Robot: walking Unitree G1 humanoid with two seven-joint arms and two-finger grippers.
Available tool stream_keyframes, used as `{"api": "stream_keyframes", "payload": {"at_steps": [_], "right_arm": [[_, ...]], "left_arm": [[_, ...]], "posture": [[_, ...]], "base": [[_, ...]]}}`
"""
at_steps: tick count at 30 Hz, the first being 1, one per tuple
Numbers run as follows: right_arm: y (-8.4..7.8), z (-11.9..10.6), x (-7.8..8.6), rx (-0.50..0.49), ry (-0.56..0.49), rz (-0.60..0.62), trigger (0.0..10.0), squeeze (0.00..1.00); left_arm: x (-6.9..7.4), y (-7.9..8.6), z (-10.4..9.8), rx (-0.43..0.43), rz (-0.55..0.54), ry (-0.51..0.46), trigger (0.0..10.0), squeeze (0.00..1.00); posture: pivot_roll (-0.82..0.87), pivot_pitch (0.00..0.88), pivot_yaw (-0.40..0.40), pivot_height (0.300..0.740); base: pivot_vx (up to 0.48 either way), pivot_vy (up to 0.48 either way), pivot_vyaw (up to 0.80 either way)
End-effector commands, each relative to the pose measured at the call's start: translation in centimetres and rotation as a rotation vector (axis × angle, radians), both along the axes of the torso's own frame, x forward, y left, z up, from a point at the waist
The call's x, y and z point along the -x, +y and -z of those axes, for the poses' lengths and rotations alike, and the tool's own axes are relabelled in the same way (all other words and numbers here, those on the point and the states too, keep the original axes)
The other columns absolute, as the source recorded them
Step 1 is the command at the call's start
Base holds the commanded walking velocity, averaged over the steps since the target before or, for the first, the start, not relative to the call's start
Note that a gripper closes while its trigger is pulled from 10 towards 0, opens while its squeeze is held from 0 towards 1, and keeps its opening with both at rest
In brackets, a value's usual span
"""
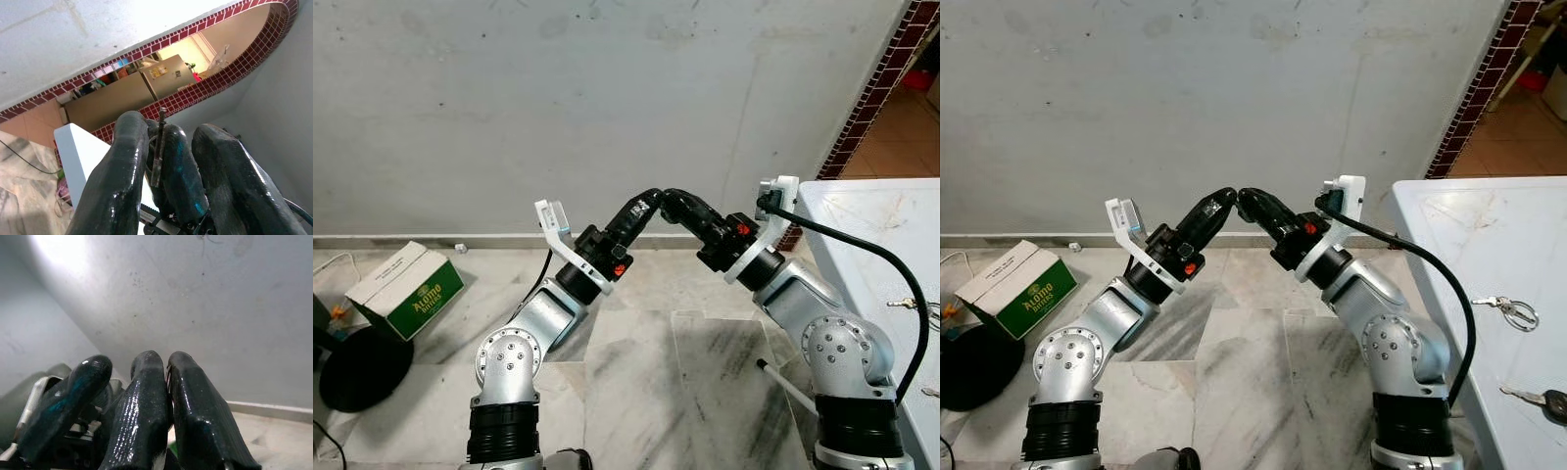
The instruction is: Hang keys on a hook
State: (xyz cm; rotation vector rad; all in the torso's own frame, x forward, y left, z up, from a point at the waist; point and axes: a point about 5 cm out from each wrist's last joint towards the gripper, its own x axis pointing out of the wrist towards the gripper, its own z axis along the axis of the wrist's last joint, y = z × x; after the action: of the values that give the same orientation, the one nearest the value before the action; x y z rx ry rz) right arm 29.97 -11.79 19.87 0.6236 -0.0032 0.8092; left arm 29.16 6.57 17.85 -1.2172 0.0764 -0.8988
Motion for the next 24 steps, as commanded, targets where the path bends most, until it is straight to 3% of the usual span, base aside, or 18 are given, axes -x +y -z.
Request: {"api": "stream_keyframes", "payload": {"at_steps": [1, 9, 10, 11, 12, 13, 14, 15, 16, 17, 24], "right_arm": [[0.1, -0.6, 0.2, -0.035, 0.000, -0.016, 10.0, 0.00], [0.3, -0.4, 0.4, -0.042, 0.009, -0.020, 10.0, 0.00], [0.4, -0.4, 0.4, -0.044, 0.011, -0.024, 10.0, 0.00], [0.4, -0.5, 0.4, -0.044, 0.012, -0.026, 10.0, 0.00], [0.4, -0.5, 0.4, -0.044, 0.013, -0.027, 10.0, 0.00], [0.5, -0.5, 0.4, -0.044, 0.014, -0.028, 10.0, 0.00], [0.5, -0.5, 0.4, -0.043, 0.015, -0.031, 10.0, 0.00], [0.5, -0.5, 0.4, -0.042, 0.015, -0.034, 10.0, 0.00], [0.5, -0.5, 0.4, -0.041, 0.014, -0.035, 10.0, 0.00], [0.6, -0.6, 0.5, -0.043, 0.017, -0.043, 10.0, 0.00], [0.7, -0.5, 0.8, -0.043, 0.022, -0.062, 10.0, 0.00]], "left_arm": [[0.0, -0.3, -0.2, 0.034, 0.007, -0.002, 10.0, 0.00], [-0.2, 0.5, 0.1, 0.026, -0.042, 0.010, 10.0, 0.00], [-0.3, 0.7, 0.2, 0.030, -0.050, 0.014, 4.9, 0.00], [-0.4, 0.9, 0.2, 0.043, -0.055, 0.019, 4.9, 0.00], [-0.4, 0.9, 0.2, 0.046, -0.056, 0.020, 0.7, 0.00], [-0.5, 0.9, 0.2, 0.047, -0.057, 0.020, 0.7, 0.00], [-0.6, 0.9, 0.2, 0.043, -0.057, 0.017, 2.7, 0.00], [-0.6, 0.8, 0.1, 0.044, -0.058, 0.014, 4.2, 0.00], [-0.7, 0.8, 0.1, 0.045, -0.058, 0.013, 4.2, 0.00], [-0.8, 0.7, 0.0, 0.043, -0.060, 0.010, 10.0, 0.00], [-0.9, 0.4, -0.1, 0.061, -0.043, 0.010, 10.0, 0.00]], "posture": [[-0.10, 0.109, 0.030, 0.740], [-0.10, 0.110, 0.027, 0.740], [-0.10, 0.110, 0.027, 0.740], [-0.10, 0.110, 0.027, 0.740], [-0.10, 0.110, 0.027, 0.740], [-0.10, 0.110, 0.027, 0.740], [-0.10, 0.110, 0.027, 0.740], [-0.10, 0.110, 0.027, 0.740], [-0.10, 0.108, 0.024, 0.740], [-0.10, 0.108, 0.024, 0.740], [-0.10, 0.108, 0.024, 0.740]], "base": [[0.000, 0.000, 0.00], [0.000, 0.000, 0.00], [0.000, 0.000, 0.00], [0.000, 0.000, 0.00], [0.000, 0.000, 0.00], [0.000, 0.000, 0.00], [0.000, 0.000, 0.00], [0.000, 0.000, 0.00], [0.000, 0.000, 0.00], [0.000, 0.000, 0.00], [0.000, 0.000, 0.00]]}}
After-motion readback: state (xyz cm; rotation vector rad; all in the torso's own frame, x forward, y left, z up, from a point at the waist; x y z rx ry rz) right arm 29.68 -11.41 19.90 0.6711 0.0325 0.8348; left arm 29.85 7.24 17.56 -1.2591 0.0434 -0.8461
